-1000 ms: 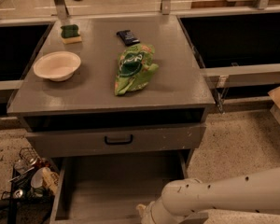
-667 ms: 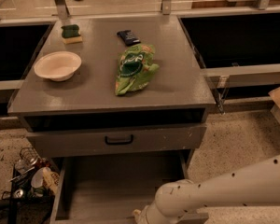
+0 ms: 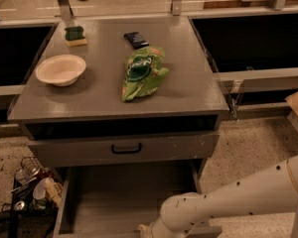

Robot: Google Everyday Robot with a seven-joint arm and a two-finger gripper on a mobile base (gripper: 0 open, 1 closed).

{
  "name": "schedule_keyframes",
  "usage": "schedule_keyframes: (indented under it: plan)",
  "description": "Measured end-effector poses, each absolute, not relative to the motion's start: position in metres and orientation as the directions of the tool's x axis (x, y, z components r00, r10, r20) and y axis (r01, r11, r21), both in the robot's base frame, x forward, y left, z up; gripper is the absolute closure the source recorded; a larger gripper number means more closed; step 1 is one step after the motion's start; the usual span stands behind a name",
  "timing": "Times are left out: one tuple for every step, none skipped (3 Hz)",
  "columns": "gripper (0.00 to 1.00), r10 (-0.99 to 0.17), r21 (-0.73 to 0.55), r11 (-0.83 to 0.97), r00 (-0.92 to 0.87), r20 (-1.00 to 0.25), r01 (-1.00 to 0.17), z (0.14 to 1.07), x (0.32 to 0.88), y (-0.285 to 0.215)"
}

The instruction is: Open middle drawer

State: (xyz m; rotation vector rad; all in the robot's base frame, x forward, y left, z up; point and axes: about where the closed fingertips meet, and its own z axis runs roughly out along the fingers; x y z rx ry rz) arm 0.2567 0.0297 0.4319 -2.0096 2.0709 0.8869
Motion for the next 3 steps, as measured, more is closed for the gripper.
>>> schedule_keyframes:
  plan:
    - [0.0, -0.854, 0.338, -0.098, -0.095, -0.511, -0.936, 0.442, 0.252, 0.026]
    - [0.0, -0.804, 0.343, -0.195, -0.051, -0.593, -0.919, 0.468, 0.224, 0.014]
    - [0.0, -0.762, 0.33, -0.266, -0.012, -0.647, -0.906, 0.483, 0.199, 0.001]
